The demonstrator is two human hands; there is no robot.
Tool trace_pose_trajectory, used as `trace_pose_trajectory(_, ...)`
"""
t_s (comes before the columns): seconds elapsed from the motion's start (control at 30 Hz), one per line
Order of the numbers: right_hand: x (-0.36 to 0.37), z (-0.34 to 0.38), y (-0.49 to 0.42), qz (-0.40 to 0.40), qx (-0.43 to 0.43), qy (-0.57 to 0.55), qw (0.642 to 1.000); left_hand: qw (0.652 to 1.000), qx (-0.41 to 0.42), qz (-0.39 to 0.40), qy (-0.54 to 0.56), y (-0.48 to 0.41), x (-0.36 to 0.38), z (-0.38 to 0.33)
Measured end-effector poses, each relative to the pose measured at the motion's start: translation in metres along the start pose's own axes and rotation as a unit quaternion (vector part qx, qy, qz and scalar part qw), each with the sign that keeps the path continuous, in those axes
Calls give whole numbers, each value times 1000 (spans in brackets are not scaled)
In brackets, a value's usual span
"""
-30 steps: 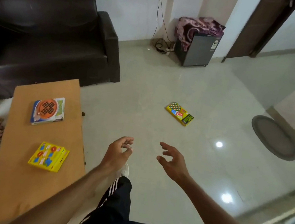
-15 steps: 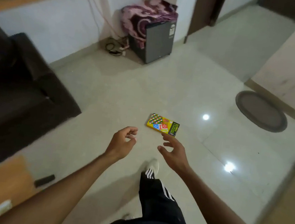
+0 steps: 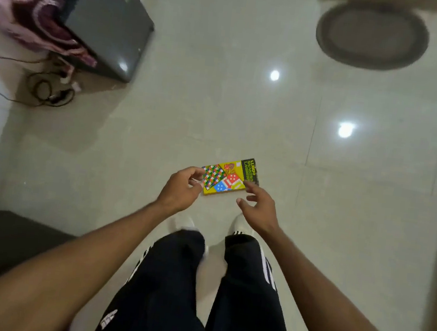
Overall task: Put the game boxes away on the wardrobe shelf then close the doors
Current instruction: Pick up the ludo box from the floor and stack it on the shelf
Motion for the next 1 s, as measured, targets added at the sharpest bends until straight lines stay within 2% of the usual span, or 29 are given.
trace_pose_trajectory(0.2, 59, -123, -123, -66, 125, -34, 989, 981, 15, 146, -129, -174, 93, 72)
trace_pose_trajectory(0.33, 118, -265, -229, -143, 192, -72, 968, 937, 54, 245, -245, -313, 208, 162)
trace_pose_trajectory(0.47, 170, -374, -305, -224, 230, -121, 939, 907, 113, 242, -325, -414, 290, 215)
trace_pose_trajectory(0.57, 193, -414, -339, -273, 239, -163, 918, 913, 127, 219, -321, -459, 327, 221)
trace_pose_trajectory(0.73, 203, -425, -359, -343, 232, -233, 880, 902, 139, 280, -297, -468, 359, 207)
trace_pose_trajectory(0.9, 184, -381, -331, -353, 236, -226, 877, 910, 129, 295, -259, -446, 321, 180)
trace_pose_trajectory(1.0, 161, -337, -295, -362, 211, -225, 880, 914, 129, 304, -235, -416, 288, 150)
Point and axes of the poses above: each hand's wrist, its own y-axis away from the middle knuckle, its own x-axis out of the palm, z = x × y, the point moved 8 cm from there along -y, towards the middle knuckle, and after that the axes turned 9 degrees about -y, right-handed, at the moved point
